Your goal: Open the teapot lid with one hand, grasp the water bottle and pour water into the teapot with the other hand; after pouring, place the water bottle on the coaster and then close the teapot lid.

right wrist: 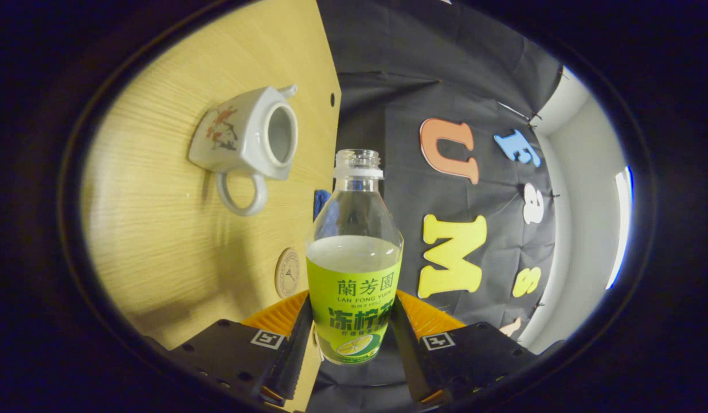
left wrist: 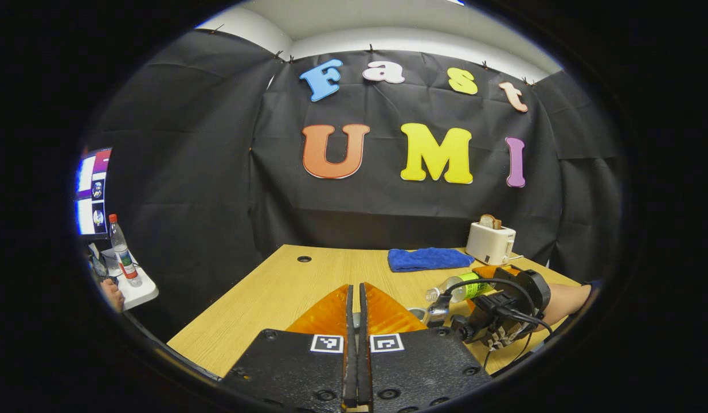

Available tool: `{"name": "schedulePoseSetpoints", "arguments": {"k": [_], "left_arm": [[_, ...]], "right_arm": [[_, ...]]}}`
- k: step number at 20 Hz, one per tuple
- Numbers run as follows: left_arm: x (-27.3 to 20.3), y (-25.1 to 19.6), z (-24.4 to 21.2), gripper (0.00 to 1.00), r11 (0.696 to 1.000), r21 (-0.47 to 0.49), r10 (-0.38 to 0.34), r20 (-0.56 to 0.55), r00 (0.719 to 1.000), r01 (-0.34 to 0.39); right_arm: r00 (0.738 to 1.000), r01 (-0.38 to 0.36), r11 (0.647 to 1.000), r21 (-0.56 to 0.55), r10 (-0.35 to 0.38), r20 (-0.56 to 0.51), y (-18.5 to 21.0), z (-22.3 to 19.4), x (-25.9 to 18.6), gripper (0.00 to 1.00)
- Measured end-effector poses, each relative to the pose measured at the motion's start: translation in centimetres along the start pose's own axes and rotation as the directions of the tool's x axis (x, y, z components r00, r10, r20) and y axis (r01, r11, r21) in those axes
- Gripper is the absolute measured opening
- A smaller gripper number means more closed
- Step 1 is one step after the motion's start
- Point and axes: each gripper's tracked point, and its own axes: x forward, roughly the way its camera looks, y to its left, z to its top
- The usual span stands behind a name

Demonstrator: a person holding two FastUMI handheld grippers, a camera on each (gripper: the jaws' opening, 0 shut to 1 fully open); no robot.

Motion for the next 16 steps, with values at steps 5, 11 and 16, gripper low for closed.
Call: {"name": "schedulePoseSetpoints", "arguments": {"k": [5,11,16], "left_arm": [[0.0,0.1,-0.2,0.03,1.0,0.0,-0.003,-0.005,1.0,0.003],[-0.1,-0.1,-0.4,0.03,1.0,0.009,-0.007,-0.014,1.0,0.007],[0.0,0.1,-0.5,0.03,1.0,0.012,-0.006,-0.019,1.0,0.006]], "right_arm": [[0.999,0.041,0.989,-0.145,-0.04,0.014,-0.1,0.0,0.2,0.71],[0.994,0.109,0.951,-0.29,-0.095,0.062,-2.1,0.9,1.1,0.71],[0.988,0.143,0.937,-0.318,-0.118,0.097,-2.5,1.6,1.1,0.72]]}}
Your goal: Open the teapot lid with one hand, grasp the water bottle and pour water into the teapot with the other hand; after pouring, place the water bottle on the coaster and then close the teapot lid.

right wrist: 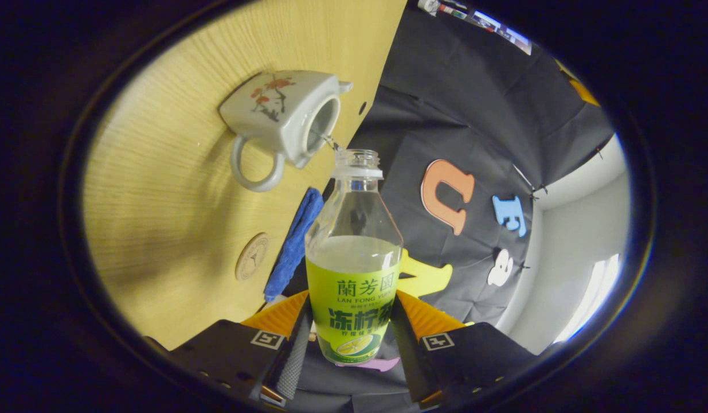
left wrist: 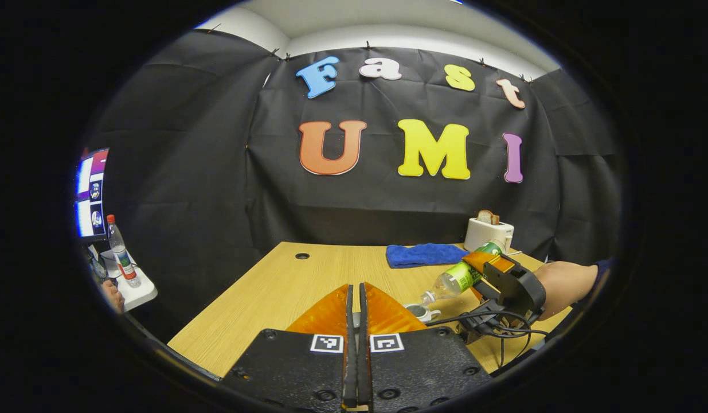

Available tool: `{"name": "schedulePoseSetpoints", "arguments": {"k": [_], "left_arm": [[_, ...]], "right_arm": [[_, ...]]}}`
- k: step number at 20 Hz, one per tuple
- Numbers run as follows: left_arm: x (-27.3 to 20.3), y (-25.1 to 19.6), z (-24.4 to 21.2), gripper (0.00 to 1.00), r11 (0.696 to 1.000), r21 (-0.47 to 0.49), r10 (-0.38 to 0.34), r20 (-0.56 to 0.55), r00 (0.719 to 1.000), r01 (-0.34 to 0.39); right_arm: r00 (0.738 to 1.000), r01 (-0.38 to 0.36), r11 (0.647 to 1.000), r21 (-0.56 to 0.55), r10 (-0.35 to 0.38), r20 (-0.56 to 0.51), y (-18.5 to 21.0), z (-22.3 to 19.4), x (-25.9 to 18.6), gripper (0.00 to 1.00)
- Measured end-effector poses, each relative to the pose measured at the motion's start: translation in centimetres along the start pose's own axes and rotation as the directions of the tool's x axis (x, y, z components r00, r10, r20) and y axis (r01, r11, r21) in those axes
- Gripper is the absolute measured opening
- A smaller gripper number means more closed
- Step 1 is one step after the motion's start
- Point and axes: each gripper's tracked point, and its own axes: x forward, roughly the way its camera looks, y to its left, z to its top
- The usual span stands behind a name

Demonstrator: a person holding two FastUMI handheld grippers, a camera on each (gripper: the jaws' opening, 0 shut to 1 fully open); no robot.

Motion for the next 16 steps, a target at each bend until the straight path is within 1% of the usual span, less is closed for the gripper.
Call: {"name": "schedulePoseSetpoints", "arguments": {"k": [1,4,10,16], "left_arm": [[0.0,0.0,0.0,0.03,1.0,0.001,0.0,0.0,1.0,0.0],[0.0,0.0,0.0,0.03,1.0,0.002,-0.004,-0.003,1.0,0.004],[0.0,-0.4,0.0,0.03,1.0,0.021,-0.013,-0.004,1.0,0.013],[0.1,0.2,-0.4,0.03,1.0,0.022,0.001,-0.013,1.0,-0.001]], "right_arm": [[1.0,0.002,1.0,-0.016,-0.002,0.001,0.0,0.1,-0.1,0.73],[1.0,0.03,0.997,-0.067,-0.029,0.013,-0.3,0.4,-0.5,0.72],[0.993,0.118,0.979,-0.164,-0.113,0.038,-2.4,0.6,-1.0,0.72],[0.988,0.156,0.961,-0.23,-0.151,0.042,-3.5,0.6,-0.8,0.71]]}}
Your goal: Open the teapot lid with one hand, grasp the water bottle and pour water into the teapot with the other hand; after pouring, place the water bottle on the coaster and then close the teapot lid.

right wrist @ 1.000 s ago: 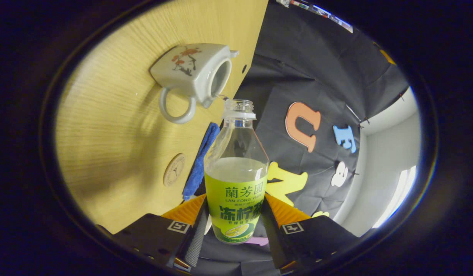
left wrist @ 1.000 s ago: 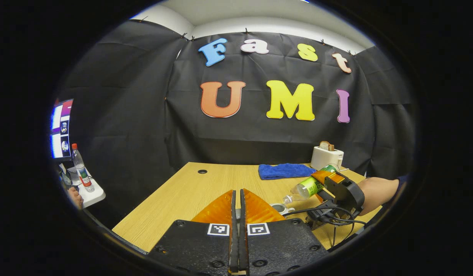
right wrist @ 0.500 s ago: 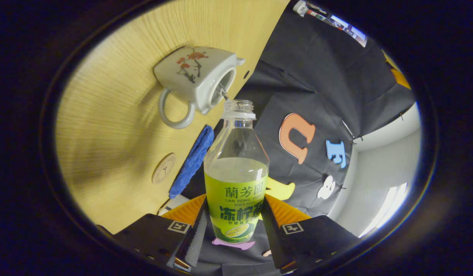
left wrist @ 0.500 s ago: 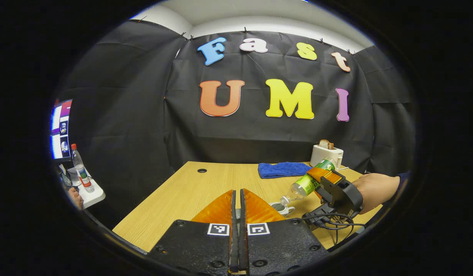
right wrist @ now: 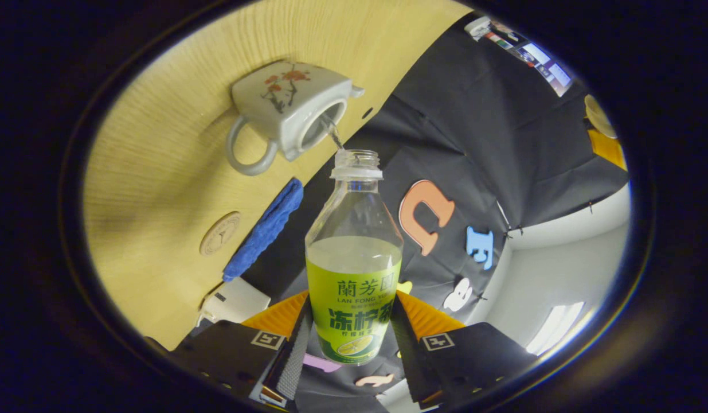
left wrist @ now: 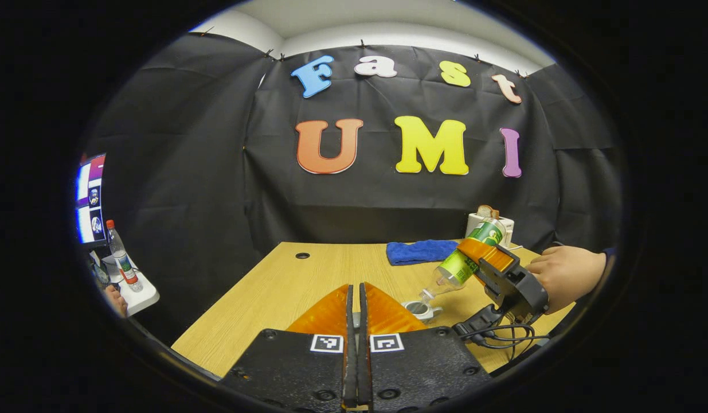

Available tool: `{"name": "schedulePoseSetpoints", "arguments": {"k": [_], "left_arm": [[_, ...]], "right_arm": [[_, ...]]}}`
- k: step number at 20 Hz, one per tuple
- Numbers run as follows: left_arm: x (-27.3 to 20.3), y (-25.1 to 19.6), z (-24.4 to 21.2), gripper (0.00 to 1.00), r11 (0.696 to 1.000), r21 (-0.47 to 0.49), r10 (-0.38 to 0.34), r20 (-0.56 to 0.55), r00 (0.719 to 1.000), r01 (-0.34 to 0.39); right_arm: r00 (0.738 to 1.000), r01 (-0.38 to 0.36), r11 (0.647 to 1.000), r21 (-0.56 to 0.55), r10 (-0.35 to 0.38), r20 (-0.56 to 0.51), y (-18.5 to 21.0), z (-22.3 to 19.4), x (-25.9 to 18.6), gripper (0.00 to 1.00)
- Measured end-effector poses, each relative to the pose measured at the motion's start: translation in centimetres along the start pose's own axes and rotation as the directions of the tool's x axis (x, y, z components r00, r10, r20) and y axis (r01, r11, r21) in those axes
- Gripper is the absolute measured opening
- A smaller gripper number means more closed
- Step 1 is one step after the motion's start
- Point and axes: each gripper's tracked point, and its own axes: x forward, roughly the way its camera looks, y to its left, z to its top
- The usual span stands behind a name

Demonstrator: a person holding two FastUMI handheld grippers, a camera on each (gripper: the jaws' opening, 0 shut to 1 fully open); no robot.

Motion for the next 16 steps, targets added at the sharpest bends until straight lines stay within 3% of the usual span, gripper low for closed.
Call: {"name": "schedulePoseSetpoints", "arguments": {"k": [7,16], "left_arm": [[0.1,0.1,-0.2,0.03,1.0,-0.001,-0.001,-0.008,1.0,0.001],[0.4,-0.4,-0.5,0.03,1.0,0.024,-0.004,-0.019,1.0,0.005]], "right_arm": [[0.998,0.069,0.994,-0.087,-0.069,0.008,-1.6,-0.7,0.3,0.71],[0.994,0.105,0.989,-0.103,-0.102,0.039,-2.0,-0.1,0.1,0.72]]}}
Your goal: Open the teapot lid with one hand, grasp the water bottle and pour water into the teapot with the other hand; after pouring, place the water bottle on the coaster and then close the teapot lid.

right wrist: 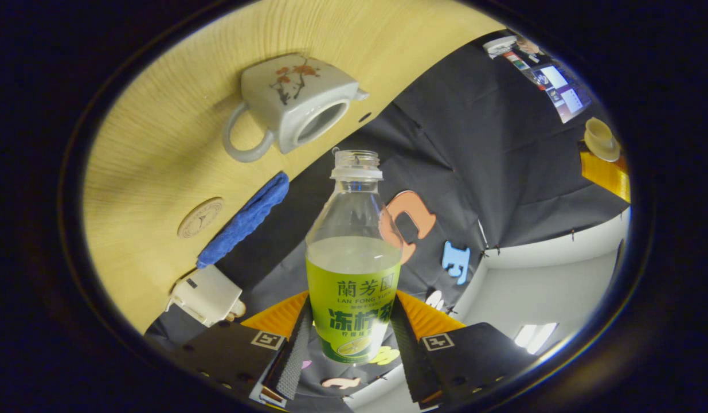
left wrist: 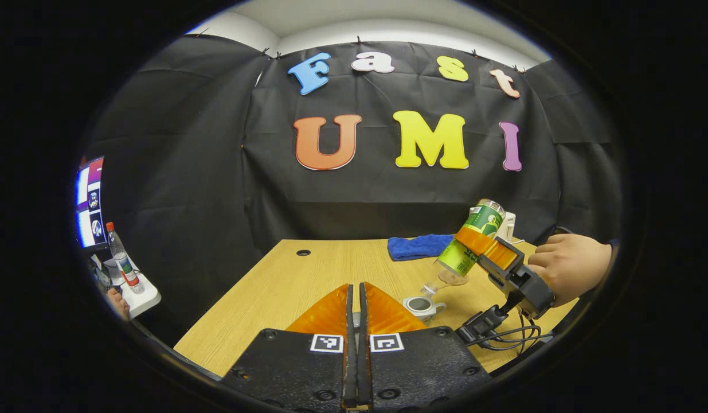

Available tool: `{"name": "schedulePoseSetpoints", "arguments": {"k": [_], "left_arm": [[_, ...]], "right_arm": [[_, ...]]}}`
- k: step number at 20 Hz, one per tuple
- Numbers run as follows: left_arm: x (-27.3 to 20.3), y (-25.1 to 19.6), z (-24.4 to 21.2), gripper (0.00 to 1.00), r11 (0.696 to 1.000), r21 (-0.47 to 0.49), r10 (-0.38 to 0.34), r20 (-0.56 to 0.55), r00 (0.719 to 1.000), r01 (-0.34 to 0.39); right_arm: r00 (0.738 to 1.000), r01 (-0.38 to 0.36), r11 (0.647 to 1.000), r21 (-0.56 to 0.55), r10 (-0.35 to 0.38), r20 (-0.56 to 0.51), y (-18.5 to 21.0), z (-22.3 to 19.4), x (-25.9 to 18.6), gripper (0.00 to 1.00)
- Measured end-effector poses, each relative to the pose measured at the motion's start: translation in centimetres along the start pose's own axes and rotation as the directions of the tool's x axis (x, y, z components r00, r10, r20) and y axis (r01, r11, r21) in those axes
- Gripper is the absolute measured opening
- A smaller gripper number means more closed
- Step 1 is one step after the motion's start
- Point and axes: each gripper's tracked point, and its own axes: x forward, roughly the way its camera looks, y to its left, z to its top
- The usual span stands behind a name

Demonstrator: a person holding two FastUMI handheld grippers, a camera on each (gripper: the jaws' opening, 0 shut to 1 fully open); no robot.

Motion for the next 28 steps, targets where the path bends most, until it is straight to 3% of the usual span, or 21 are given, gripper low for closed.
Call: {"name": "schedulePoseSetpoints", "arguments": {"k": [18,23,28], "left_arm": [[-0.2,-1.1,0.2,0.03,1.0,0.01,-0.029,0.008,1.0,0.029],[-0.1,-0.6,0.2,0.03,1.0,0.012,-0.015,0.009,1.0,0.015],[-0.1,-0.6,0.5,0.03,1.0,-0.004,-0.011,0.02,1.0,0.011]], "right_arm": [[0.999,0.029,0.999,-0.022,-0.028,0.019,-0.3,0.4,-0.1,0.72],[1.0,-0.026,0.99,0.135,0.027,-0.005,1.0,-0.3,0.3,0.71],[0.991,-0.103,0.928,0.357,0.125,-0.039,3.6,-1.8,0.1,0.74]]}}
